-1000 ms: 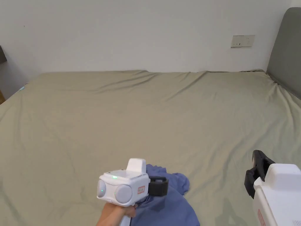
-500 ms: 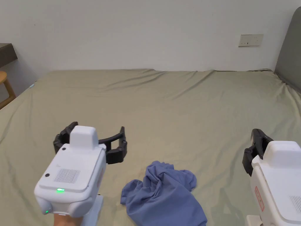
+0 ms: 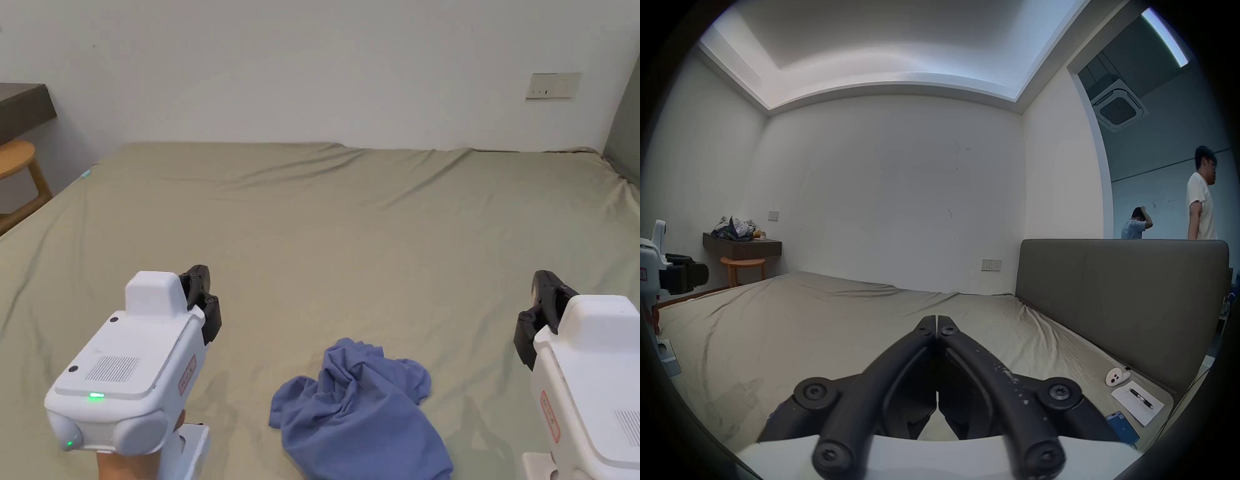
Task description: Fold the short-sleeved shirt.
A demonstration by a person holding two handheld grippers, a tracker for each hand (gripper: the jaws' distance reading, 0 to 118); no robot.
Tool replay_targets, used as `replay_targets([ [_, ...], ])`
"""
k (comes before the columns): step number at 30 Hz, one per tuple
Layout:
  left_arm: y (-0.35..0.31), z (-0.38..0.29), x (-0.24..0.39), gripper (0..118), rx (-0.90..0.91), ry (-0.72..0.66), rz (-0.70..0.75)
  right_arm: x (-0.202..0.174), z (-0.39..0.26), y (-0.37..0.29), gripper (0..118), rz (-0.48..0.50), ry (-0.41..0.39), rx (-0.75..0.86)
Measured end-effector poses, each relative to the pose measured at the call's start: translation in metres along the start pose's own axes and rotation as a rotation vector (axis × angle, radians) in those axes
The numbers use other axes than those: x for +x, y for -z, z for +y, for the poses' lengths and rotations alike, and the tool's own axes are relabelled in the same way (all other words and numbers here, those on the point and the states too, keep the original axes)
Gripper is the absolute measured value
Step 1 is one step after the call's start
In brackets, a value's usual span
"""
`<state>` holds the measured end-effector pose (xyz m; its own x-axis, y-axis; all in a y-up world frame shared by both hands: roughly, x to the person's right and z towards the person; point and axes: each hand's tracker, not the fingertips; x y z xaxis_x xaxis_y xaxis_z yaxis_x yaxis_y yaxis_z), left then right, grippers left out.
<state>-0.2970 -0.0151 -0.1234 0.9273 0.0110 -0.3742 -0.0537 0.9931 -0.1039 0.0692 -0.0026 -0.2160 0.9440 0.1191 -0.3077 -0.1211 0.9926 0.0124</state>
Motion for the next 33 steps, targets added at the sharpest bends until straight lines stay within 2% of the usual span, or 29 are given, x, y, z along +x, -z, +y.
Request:
replay_targets([
  [7,0.068,-0.04,0.001,0,-0.407,-0.131,-0.157,0.002,-0.01,0.009,0,-0.003,-0.002,-0.024],
  [12,0.116,-0.088,0.026,0,-0.642,-0.097,-0.263,0.002,-0.024,0.02,0,0.003,0.011,-0.07],
  [13,0.125,-0.098,0.031,6,-0.672,-0.107,-0.268,0.001,-0.028,0.023,0,0.004,0.01,-0.082],
  [14,0.133,-0.107,0.034,22,-0.708,-0.102,-0.282,0.001,-0.031,0.025,0,0.005,0.009,-0.09],
  [15,0.141,-0.117,0.039,61,-0.729,-0.097,-0.275,0.001,-0.034,0.027,0,0.003,0.008,-0.099],
  [16,0.149,-0.127,0.043,87,-0.735,-0.09,-0.248,0.001,-0.037,0.03,0,0.004,0.011,-0.11],
  [17,0.15,-0.133,0.046,105,-0.768,-0.074,-0.236,0.001,-0.04,0.032,0,0.005,0.012,-0.118],
  [18,0.154,-0.141,0.049,108,-0.785,-0.077,-0.211,0.002,-0.043,0.035,0,0.004,0.009,-0.129],
  [21,0.161,-0.157,0.053,99,-0.812,-0.09,-0.192,0.004,-0.051,0.042,0,0.003,0.006,-0.151],
  [22,0.162,-0.164,0.054,87,-0.825,-0.086,-0.194,0.004,-0.053,0.043,0,0.001,0.004,-0.158],
  [23,0.163,-0.17,0.056,69,-0.844,-0.082,-0.196,0.005,-0.056,0.045,0,-0.001,0.004,-0.166],
  [24,0.164,-0.176,0.059,45,-0.862,-0.077,-0.201,0.006,-0.058,0.046,0,-0.003,0.005,-0.174],
  [26,0.153,-0.176,0.065,42,-0.875,-0.078,-0.217,0.007,-0.062,0.047,0,-0.004,0.01,-0.191],
  [27,0.145,-0.172,0.069,26,-0.815,-0.06,-0.194,0.007,-0.064,0.047,0,-0.001,0.01,-0.203],
  [28,0.143,-0.17,0.071,7,-0.828,-0.06,-0.207,0.007,-0.066,0.047,0,0.003,0.01,-0.216],
  [30,0.143,-0.17,0.07,7,-0.82,-0.099,-0.302,0.006,-0.072,0.048,0,0.018,0.017,-0.265],
  [32,0.139,-0.165,0.076,7,-0.819,-0.043,-0.223,0.005,-0.079,0.051,0,0.057,0.046,-0.359],
  [33,0.145,-0.17,0.071,7,-0.806,-0.043,-0.254,0.004,-0.084,0.054,1,0.074,0.065,-0.411],
])
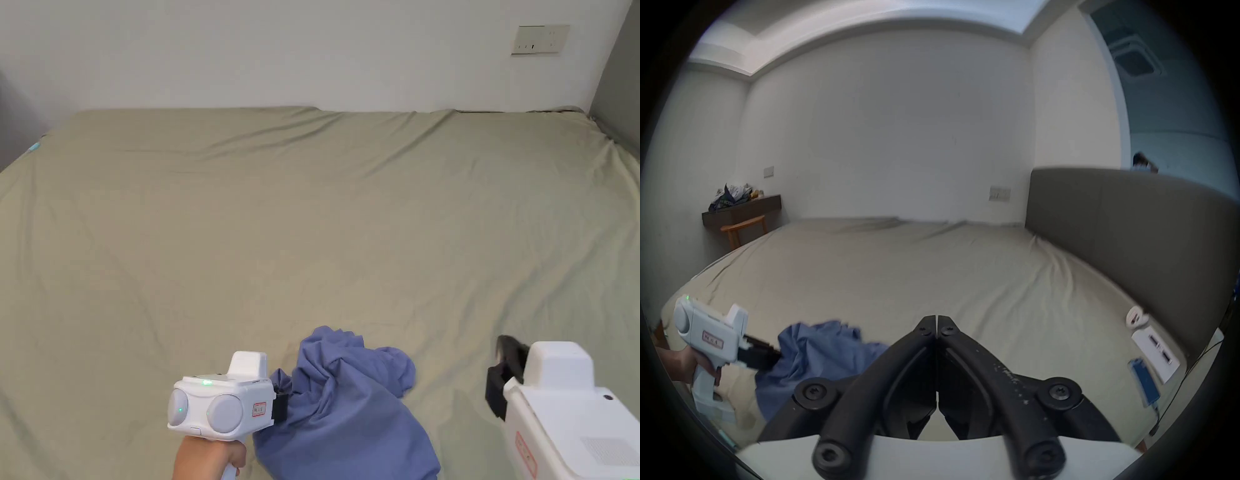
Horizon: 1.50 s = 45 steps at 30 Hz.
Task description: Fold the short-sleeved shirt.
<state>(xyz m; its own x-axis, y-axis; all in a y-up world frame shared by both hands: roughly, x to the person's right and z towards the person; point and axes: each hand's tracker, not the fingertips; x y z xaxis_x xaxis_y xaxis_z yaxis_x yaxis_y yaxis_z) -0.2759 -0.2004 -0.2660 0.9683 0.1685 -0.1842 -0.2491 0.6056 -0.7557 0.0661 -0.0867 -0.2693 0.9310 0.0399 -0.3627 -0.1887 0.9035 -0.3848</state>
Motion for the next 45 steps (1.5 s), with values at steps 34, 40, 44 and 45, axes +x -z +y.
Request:
replay_targets([
  [34,-0.087,0.043,-0.047,2,0.222,-0.184,-0.092,0.011,0.038,0.048,12,0.172,-0.023,-0.145],
  [40,-0.149,0.143,-0.048,0,0.435,-0.238,-0.132,0.017,0.143,0.063,12,0.191,-0.041,0.014],
  [44,-0.192,0.222,-0.035,0,0.557,-0.171,-0.078,0.012,0.219,0.075,12,0.179,-0.052,0.093],
  [45,-0.202,0.24,-0.032,0,0.588,-0.159,-0.048,0.011,0.237,0.076,12,0.177,-0.066,0.116],
])
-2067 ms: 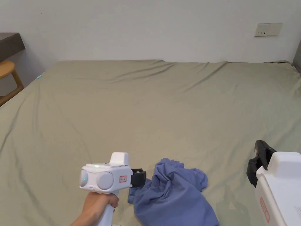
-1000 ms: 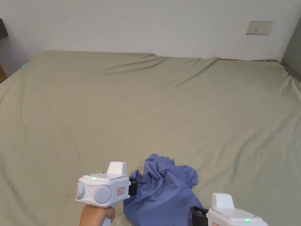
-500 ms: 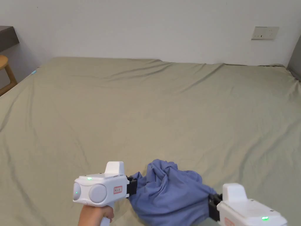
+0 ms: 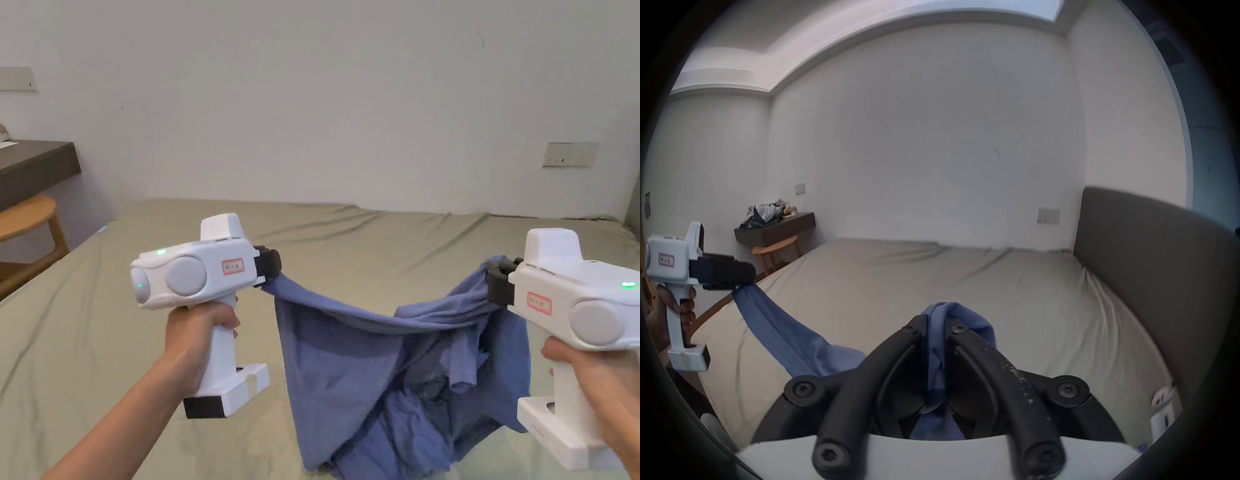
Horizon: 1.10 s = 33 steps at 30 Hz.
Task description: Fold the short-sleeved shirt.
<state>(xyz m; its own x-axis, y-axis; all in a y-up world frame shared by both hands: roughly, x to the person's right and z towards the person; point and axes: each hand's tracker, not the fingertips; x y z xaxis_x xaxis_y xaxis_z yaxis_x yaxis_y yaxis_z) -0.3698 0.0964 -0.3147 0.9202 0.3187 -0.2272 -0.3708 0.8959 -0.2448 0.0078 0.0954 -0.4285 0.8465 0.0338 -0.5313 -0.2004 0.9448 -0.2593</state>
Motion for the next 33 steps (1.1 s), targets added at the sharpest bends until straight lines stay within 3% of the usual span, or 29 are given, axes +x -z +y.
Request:
replay_targets([
  [6,0.021,0.108,0.022,0,0.131,0.106,0.065,0.001,0.103,0.015,12,-0.091,-0.101,0.096],
  [10,0.031,0.169,0.041,0,0.229,0.141,0.121,0.013,0.161,0.027,12,-0.077,-0.061,0.124],
  [19,0.07,0.239,0.075,0,0.383,0.338,0.218,0.013,0.23,0.067,12,-0.111,-0.118,0.223],
  [26,0.134,0.233,0.049,0,0.354,0.418,0.262,0.002,0.213,0.122,12,-0.128,-0.15,0.203],
  [33,0.204,0.123,-0.006,0,0.175,0.392,0.278,-0.01,0.104,0.196,12,-0.128,-0.103,0.072],
])
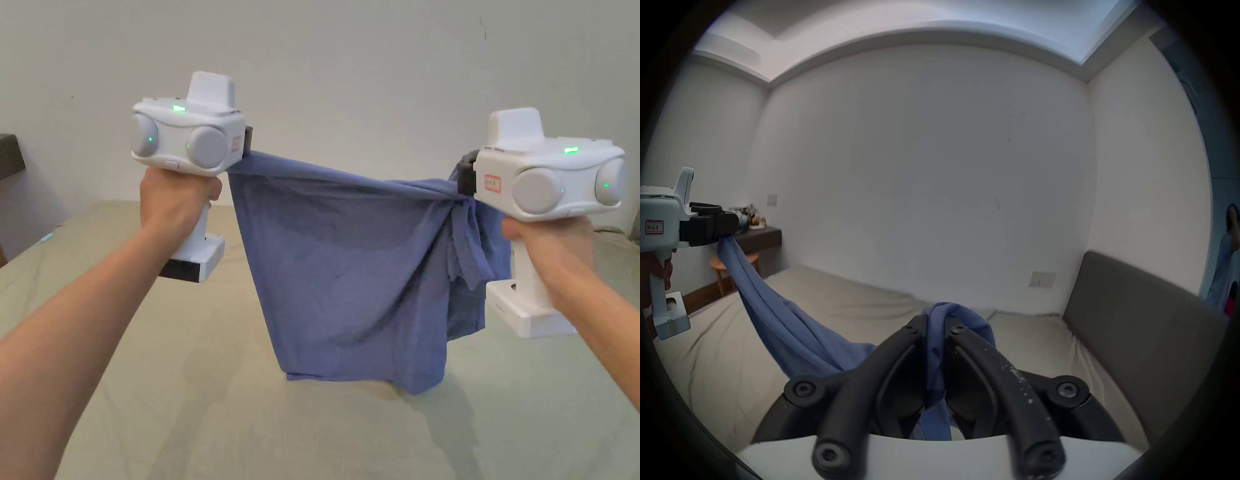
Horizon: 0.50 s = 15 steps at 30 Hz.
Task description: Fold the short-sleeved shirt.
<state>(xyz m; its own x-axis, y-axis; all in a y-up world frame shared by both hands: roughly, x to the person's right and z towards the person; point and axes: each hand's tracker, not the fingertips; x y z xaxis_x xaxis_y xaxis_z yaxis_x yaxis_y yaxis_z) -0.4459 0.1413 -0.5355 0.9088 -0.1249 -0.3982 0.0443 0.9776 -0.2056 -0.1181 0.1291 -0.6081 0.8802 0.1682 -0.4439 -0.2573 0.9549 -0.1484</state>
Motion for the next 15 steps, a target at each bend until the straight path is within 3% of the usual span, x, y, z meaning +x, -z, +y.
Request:
replay_targets([
  [6,-0.004,-0.161,0.0,0,-0.259,0.017,-0.072,-0.034,-0.144,0.015,12,0.08,0.014,-0.273],
  [9,-0.025,-0.234,0.0,0,-0.388,-0.017,-0.087,-0.043,-0.21,0.003,12,0.108,0.062,-0.386],
  [15,-0.136,-0.318,0.002,0,-0.546,-0.088,-0.106,-0.046,-0.313,-0.057,12,0.135,0.127,-0.539],
])
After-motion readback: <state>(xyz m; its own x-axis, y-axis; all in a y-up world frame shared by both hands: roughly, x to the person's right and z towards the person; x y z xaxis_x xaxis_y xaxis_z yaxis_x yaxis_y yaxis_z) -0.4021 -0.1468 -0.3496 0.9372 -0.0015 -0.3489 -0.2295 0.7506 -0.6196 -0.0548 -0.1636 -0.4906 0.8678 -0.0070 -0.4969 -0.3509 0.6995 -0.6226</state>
